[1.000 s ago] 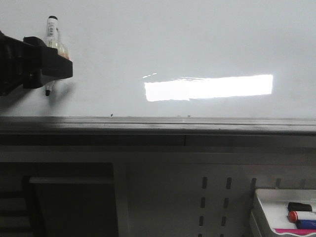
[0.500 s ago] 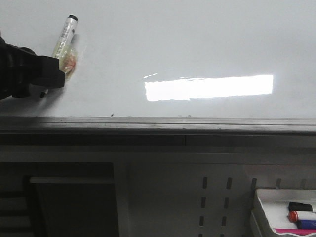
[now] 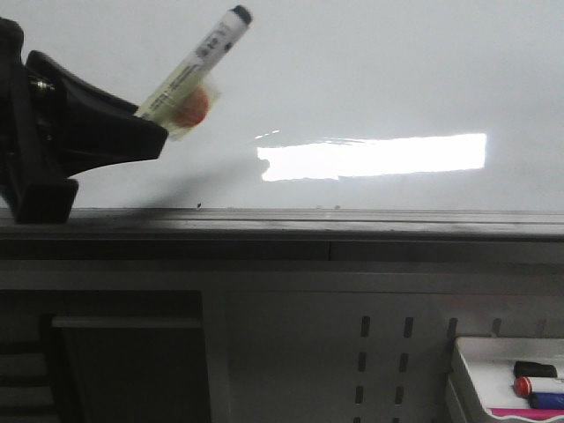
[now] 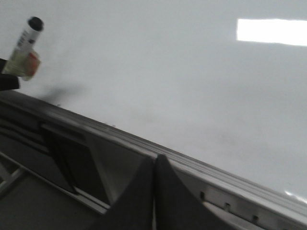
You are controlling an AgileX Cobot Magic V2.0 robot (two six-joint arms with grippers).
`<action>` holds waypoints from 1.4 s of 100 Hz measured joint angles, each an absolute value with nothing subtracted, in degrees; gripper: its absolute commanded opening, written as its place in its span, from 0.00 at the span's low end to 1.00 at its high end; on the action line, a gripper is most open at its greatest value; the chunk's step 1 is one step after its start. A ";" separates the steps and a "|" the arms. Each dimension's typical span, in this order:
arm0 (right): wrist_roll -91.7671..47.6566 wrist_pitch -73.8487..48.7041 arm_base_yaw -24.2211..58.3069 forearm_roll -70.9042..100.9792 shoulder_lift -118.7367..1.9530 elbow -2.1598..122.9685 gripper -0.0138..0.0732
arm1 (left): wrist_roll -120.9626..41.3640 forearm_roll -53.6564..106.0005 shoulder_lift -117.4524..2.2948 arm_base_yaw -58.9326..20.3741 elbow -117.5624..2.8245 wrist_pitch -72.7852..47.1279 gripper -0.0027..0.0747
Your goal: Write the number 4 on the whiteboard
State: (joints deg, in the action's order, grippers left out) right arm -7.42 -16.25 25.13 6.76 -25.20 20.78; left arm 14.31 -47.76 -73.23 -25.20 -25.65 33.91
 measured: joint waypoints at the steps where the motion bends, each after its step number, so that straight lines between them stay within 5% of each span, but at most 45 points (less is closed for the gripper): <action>1: -7.57 -16.28 25.92 6.76 -25.75 20.95 0.09 | 14.31 -48.45 -73.23 -25.20 -25.65 34.28 0.01; 15: -7.96 -15.96 33.80 6.65 -32.90 24.26 0.20 | 14.31 -57.43 -73.02 -25.20 -25.65 39.64 0.01; 28: -7.96 -15.46 40.74 6.65 -40.15 28.01 0.56 | 14.31 -61.67 -73.00 -25.20 -25.65 40.73 0.01; 35: -7.96 -14.79 44.01 6.65 -43.78 30.16 0.63 | 14.31 -64.06 -73.00 -25.20 -25.65 41.59 0.01; 80: -8.09 -9.92 49.44 6.23 -61.06 40.72 0.53 | 14.31 -67.28 -72.90 -25.20 -25.65 46.80 0.01; 94: -8.09 -9.59 49.44 6.11 -62.58 41.76 0.37 | 14.31 -67.32 -72.90 -25.20 -25.65 46.80 0.01; 108: -8.09 -9.96 49.69 6.37 -62.70 41.89 0.08 | 13.93 -67.46 -72.90 -25.20 -25.65 46.69 0.01; 114: -8.09 -10.56 50.07 6.53 -62.70 42.12 0.08 | 13.51 -67.70 -72.90 -25.20 -25.65 46.57 0.02; 140: -8.09 -11.41 49.87 6.11 -62.70 42.25 0.08 | 13.45 -63.54 -72.80 -25.20 -25.65 46.45 0.52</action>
